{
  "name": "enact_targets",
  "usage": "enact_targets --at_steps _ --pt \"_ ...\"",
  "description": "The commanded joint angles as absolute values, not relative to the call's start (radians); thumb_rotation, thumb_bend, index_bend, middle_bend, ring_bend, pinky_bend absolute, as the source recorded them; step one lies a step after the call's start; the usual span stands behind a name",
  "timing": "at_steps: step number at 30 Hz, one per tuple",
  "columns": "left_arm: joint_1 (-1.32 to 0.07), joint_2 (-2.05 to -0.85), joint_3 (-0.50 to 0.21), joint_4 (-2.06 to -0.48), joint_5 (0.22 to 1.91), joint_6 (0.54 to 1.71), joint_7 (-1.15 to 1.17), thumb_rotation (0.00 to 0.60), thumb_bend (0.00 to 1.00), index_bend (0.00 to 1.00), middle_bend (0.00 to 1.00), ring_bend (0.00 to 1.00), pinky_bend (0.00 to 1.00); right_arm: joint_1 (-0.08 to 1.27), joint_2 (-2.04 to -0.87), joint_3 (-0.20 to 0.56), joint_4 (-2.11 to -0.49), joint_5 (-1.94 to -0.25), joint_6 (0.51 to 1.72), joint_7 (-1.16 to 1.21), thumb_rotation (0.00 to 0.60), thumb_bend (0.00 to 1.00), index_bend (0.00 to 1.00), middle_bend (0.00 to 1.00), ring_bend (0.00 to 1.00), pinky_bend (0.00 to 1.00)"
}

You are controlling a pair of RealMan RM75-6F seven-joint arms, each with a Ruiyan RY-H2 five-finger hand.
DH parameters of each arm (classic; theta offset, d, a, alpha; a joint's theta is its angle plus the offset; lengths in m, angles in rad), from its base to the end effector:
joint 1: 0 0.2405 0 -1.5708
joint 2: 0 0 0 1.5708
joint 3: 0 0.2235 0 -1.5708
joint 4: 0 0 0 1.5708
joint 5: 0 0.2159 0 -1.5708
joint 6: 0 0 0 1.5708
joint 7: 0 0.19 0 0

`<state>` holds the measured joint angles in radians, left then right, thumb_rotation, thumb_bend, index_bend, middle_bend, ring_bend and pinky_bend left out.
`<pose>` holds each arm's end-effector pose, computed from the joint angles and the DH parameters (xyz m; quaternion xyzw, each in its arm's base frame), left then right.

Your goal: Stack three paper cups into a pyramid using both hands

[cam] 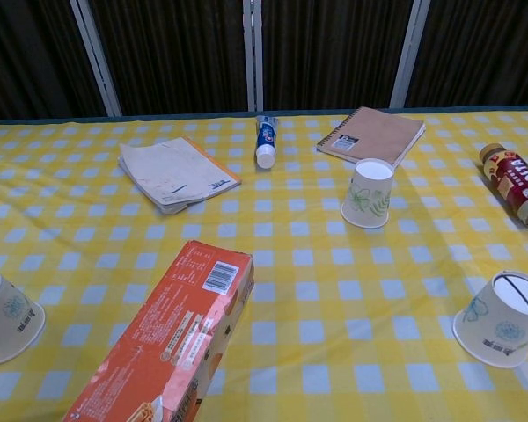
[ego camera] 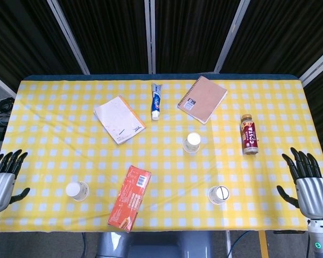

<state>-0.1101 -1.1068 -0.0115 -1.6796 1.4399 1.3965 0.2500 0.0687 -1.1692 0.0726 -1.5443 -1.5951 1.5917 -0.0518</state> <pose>-0.2858 0.2211 0.1176 -0.6467 -0.3684 -0.2906 0.6013 -0.2692 -0.2238 0.1463 0.6030 -0.3139 0.4189 0.6019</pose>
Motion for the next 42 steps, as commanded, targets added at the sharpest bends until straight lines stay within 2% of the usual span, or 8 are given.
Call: enact_targets --at_steps 1,5,10,20,30,38,42 --pt "-0.116 -1.108 -0.009 -1.683 1.436 1.385 0.259 0.6 0.23 0.0 0.0 0.0 0.0 0.069 -1.169 0.072 -1.543 -1.594 1.59 -0.051 0.6 0.13 0.14 0.0 0.0 0.03" --pt "-0.124 -1.117 -0.006 -1.68 1.442 1.373 0.269 0.6 0.23 0.01 0.0 0.0 0.0 0.067 -1.167 0.075 -1.543 -1.586 1.589 -0.046 0.6 0.13 0.14 0.0 0.0 0.03" --pt "-0.161 -1.156 0.017 -1.659 1.503 1.324 0.268 0.6 0.23 0.11 0.0 0.0 0.0 0.068 -1.163 0.07 -1.547 -1.59 1.584 -0.042 0.6 0.13 0.14 0.0 0.0 0.03" --pt "-0.212 -1.226 0.052 -1.657 1.535 1.227 0.371 0.6 0.23 0.1 0.0 0.0 0.0 0.064 -1.151 0.074 -1.55 -1.585 1.592 -0.012 0.6 0.13 0.14 0.0 0.0 0.03" --pt "-0.256 -1.28 0.054 -1.65 1.508 1.144 0.421 0.6 0.3 0.15 0.0 0.0 0.0 0.062 -1.146 0.077 -1.55 -1.586 1.597 0.001 0.6 0.13 0.14 0.0 0.0 0.03" --pt "-0.275 -1.303 0.062 -1.654 1.493 1.114 0.45 0.6 0.46 0.39 0.0 0.0 0.0 0.058 -1.14 0.079 -1.552 -1.582 1.602 0.013 0.6 0.13 0.14 0.0 0.0 0.03" --pt "-0.275 -1.295 0.061 -1.664 1.5 1.131 0.43 0.6 0.46 0.4 0.0 0.0 0.0 0.057 -1.138 0.078 -1.552 -1.584 1.603 0.017 0.6 0.13 0.14 0.0 0.0 0.03"
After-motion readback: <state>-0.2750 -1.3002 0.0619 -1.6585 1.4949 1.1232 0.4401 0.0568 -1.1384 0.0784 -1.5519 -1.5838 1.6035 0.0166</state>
